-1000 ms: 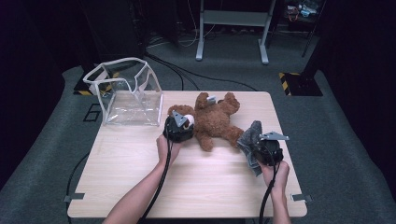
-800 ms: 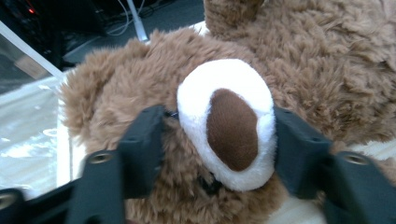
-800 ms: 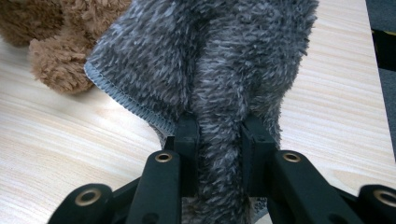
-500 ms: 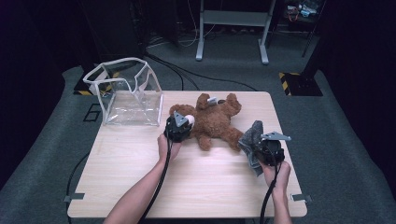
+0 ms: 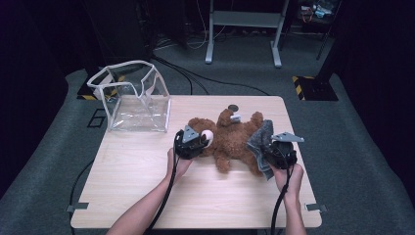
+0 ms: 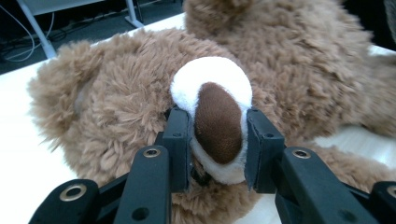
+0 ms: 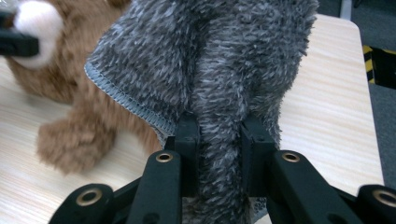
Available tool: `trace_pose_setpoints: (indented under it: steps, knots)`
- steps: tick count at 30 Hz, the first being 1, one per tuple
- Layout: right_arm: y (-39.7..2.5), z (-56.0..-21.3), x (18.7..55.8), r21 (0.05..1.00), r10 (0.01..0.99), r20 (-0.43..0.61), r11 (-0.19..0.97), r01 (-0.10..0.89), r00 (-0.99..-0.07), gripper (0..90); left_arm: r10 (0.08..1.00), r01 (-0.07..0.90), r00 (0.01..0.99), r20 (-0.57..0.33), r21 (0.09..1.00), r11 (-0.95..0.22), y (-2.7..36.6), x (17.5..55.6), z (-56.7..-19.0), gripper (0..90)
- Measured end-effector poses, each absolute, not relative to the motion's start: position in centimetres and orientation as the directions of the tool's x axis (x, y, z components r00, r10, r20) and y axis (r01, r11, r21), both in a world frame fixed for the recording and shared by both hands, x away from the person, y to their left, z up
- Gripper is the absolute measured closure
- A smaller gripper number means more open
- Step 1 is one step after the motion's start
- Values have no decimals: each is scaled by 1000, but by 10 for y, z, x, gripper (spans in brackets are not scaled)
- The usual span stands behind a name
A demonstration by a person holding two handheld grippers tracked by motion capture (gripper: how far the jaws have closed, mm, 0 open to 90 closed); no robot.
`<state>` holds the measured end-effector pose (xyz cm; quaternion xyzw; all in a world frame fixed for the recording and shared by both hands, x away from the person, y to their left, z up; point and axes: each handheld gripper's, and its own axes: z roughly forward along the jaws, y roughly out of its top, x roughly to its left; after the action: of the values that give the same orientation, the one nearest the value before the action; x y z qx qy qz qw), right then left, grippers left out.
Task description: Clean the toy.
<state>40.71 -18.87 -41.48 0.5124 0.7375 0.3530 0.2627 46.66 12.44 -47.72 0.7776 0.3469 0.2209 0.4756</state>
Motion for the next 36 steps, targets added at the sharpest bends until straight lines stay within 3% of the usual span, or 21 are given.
trace_pose_setpoints:
  steps: [5,11,17,21,26,31,36]
  knots:
    - [-168,-411,421,779,930,-42,259,572,-364,727,758,334,652,15,892,-304,126,465,-473,519]
    - [-159,-425,437,737,941,-57,265,622,-334,730,768,343,639,41,879,-332,149,455,-476,375]
    - [-161,-430,440,733,944,-49,256,631,-326,733,775,483,631,-23,794,-369,171,467,-504,339]
    - [-154,-421,432,750,932,-67,282,598,-355,733,766,530,637,-83,769,-357,173,474,-517,422]
    - [-131,-408,423,767,908,-65,311,561,-414,733,765,537,638,-86,762,-362,175,481,-523,640]
    - [-98,-402,426,753,880,-92,368,545,-467,733,761,544,638,-117,769,-337,179,481,-527,803]
    - [-73,-407,438,738,869,-93,387,552,-485,733,763,505,642,-69,787,-354,175,476,-527,859]
